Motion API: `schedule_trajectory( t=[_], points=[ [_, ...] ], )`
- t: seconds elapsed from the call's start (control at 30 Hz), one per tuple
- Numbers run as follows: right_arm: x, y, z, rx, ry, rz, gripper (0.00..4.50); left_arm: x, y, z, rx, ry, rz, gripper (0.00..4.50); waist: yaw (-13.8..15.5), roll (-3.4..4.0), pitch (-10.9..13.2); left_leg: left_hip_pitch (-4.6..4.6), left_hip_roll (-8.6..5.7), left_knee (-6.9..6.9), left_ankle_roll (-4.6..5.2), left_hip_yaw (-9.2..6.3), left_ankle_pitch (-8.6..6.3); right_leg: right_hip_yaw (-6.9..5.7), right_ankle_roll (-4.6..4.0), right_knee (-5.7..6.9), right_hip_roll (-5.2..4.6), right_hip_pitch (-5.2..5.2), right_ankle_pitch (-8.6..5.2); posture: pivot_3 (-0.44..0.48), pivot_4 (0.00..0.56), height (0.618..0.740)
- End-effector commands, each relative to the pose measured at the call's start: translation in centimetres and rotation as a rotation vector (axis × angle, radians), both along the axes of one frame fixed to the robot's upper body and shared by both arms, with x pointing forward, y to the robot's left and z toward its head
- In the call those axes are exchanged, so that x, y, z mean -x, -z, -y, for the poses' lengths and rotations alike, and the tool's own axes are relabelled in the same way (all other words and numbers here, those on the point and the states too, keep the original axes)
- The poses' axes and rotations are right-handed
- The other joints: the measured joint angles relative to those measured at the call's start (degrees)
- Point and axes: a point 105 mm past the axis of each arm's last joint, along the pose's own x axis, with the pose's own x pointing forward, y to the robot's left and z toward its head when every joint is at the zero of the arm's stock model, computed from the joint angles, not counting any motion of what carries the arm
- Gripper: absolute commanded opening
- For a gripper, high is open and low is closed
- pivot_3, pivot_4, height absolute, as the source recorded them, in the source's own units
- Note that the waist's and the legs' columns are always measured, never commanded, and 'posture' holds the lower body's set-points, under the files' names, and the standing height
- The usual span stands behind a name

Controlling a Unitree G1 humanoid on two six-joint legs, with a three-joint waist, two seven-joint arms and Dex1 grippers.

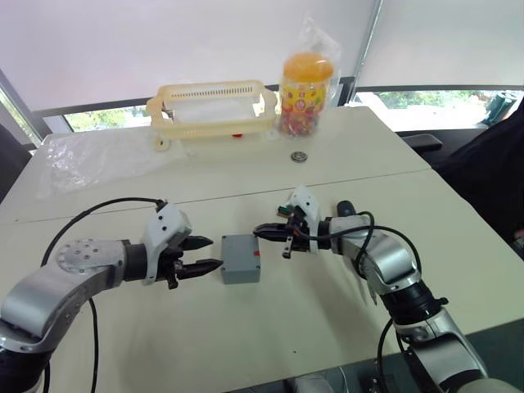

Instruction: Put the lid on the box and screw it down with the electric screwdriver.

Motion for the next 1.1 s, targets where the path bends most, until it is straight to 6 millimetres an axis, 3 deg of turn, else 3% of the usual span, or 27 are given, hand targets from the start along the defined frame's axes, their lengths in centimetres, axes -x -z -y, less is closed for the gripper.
schedule_trajectory(
  t=[0.03,0.6,0.7,0.9,1.0,1.1],
  points=[
    [-0.3,-0.9,0.2,-0.016,0.008,0.04,0.04,0.2,-0.5,0.5,0.003,0.02,0.03,2.57,0.0,0.0,0.0,0.0,0.0,0.0,0.0,0.0,0.0,0.0,0.0,0.0,0.0,0.0,0.0,0.0,0.15,0.74],
    [-0.3,-0.3,-0.3,-0.007,-0.001,0.03,0.04,0.1,-0.4,0.7,0.009,0.021,0.031,2.57,0.0,0.0,0.0,0.0,0.0,0.0,0.0,0.0,0.0,0.0,0.0,0.0,0.0,0.0,0.0,0.0,0.15,0.74],
    [-0.4,-0.3,-0.2,-0.002,0.003,0.033,1.31,0.0,-0.4,0.8,0.011,0.023,0.033,2.57,0.0,0.0,0.0,0.0,0.0,0.0,0.0,0.0,0.0,0.0,0.0,0.0,0.0,0.0,0.0,0.0,0.15,0.74],
    [-0.5,-1.4,0.0,-0.034,0.009,0.049,4.46,0.0,-0.4,0.8,0.015,0.021,0.035,2.57,0.0,0.0,0.0,0.0,0.0,0.0,0.0,0.0,0.0,0.0,0.0,0.0,0.0,0.0,0.0,0.0,0.15,0.74],
    [-0.2,-2.3,0.3,-0.064,0.007,0.052,4.46,0.0,-0.4,0.8,0.015,0.023,0.036,2.57,0.0,0.0,0.0,0.0,0.0,0.0,0.0,0.0,0.0,0.0,0.0,0.0,0.0,0.0,0.0,0.0,0.15,0.74],
    [0.5,-4.5,1.6,-0.131,0.012,0.054,4.46,-0.1,-1.1,1.0,0.037,0.032,0.051,2.57,0.2,0.0,0.0,0.0,0.0,0.0,0.0,0.0,0.0,0.0,0.0,0.0,0.0,0.0,0.0,0.0,0.15,0.74]
  ],
)
